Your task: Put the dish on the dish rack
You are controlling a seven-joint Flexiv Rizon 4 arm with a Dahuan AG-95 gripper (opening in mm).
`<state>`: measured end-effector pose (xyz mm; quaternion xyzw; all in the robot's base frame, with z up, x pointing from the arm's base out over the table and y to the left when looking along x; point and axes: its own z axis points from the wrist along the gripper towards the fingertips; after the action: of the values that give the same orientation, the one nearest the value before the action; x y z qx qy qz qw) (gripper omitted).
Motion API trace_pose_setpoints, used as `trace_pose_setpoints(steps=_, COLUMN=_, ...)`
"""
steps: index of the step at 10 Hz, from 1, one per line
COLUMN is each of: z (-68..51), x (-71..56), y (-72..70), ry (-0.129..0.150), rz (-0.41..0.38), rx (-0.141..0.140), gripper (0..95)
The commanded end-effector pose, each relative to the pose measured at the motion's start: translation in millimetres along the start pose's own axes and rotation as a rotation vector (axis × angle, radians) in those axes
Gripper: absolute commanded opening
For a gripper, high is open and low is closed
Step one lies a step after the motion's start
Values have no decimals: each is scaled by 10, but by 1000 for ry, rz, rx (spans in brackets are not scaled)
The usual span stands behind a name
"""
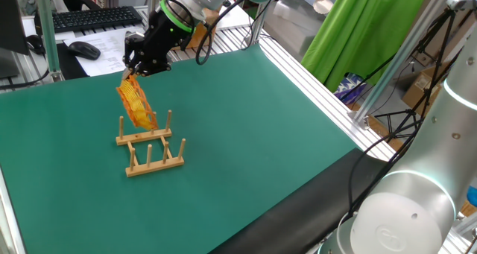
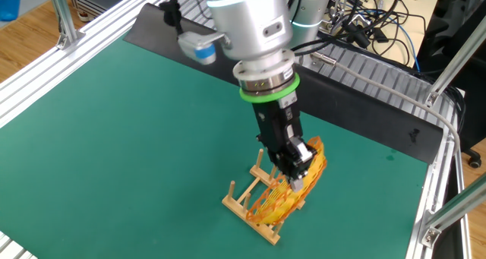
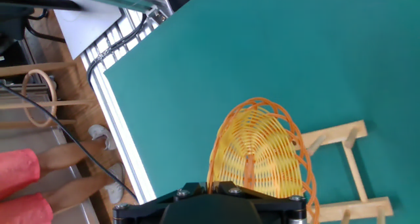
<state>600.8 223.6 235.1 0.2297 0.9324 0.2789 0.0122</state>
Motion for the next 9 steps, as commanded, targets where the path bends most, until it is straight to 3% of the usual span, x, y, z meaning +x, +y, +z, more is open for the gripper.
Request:
trace_pose_setpoints(steps=1, z=33, x=-21, y=-28, ry=-2, rz=-13, rx=1, gripper=0)
trace_pose_setpoints(steps=5, z=2, x=-181, y=-79, ry=23, rz=-51, rx=9, gripper=0)
trace_pose_setpoints(steps=9, z=61, x=-200, y=-107, ry=19, rz=-63, rx=15, gripper=0)
